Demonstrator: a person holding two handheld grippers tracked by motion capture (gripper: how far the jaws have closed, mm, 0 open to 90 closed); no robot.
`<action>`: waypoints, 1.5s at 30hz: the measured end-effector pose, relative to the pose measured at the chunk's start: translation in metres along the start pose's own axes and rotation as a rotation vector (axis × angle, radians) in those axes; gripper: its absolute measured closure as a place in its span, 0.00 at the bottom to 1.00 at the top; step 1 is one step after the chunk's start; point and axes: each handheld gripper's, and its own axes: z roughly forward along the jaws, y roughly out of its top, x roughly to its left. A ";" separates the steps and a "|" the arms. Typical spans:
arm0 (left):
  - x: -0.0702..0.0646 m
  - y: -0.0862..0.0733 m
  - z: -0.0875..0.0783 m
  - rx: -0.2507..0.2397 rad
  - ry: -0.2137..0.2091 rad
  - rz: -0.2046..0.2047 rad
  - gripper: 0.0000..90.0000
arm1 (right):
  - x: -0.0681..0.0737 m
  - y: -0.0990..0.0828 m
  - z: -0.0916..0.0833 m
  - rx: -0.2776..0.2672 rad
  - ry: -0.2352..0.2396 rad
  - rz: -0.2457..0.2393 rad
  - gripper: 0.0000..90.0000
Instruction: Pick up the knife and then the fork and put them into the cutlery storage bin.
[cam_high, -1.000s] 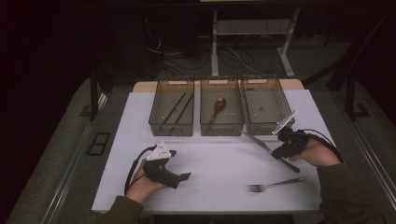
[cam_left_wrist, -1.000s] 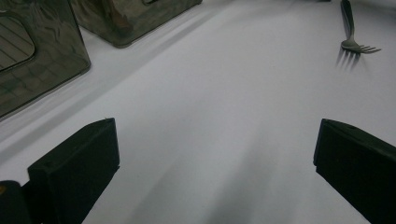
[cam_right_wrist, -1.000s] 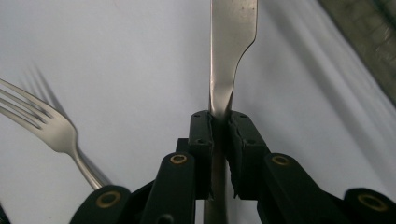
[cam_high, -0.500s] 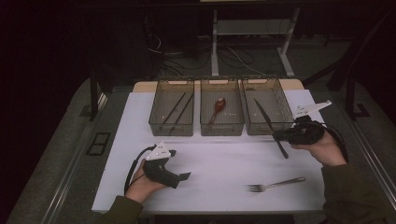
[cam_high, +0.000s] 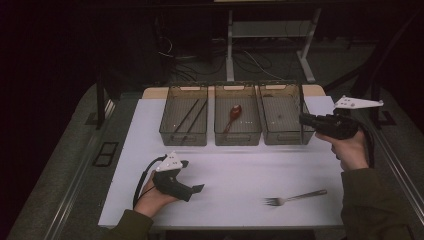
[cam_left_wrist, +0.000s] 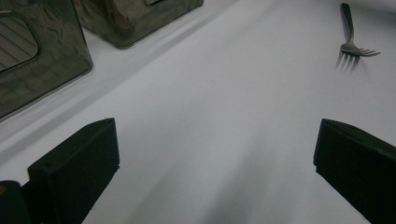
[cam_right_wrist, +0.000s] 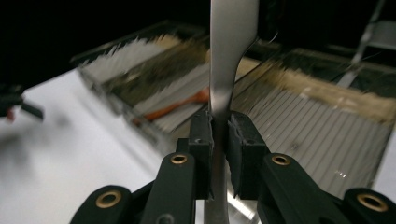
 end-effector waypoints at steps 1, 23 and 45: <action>0.000 0.000 0.000 -0.001 0.000 0.000 0.00 | -0.003 0.003 0.001 -0.011 -0.011 0.007 0.88; 0.000 0.000 -0.001 -0.002 -0.005 0.003 0.00 | -0.060 0.015 0.072 0.242 -0.193 0.079 0.88; 0.000 0.000 -0.001 0.000 -0.008 0.003 0.00 | -0.066 0.009 0.112 0.583 -0.191 0.049 0.88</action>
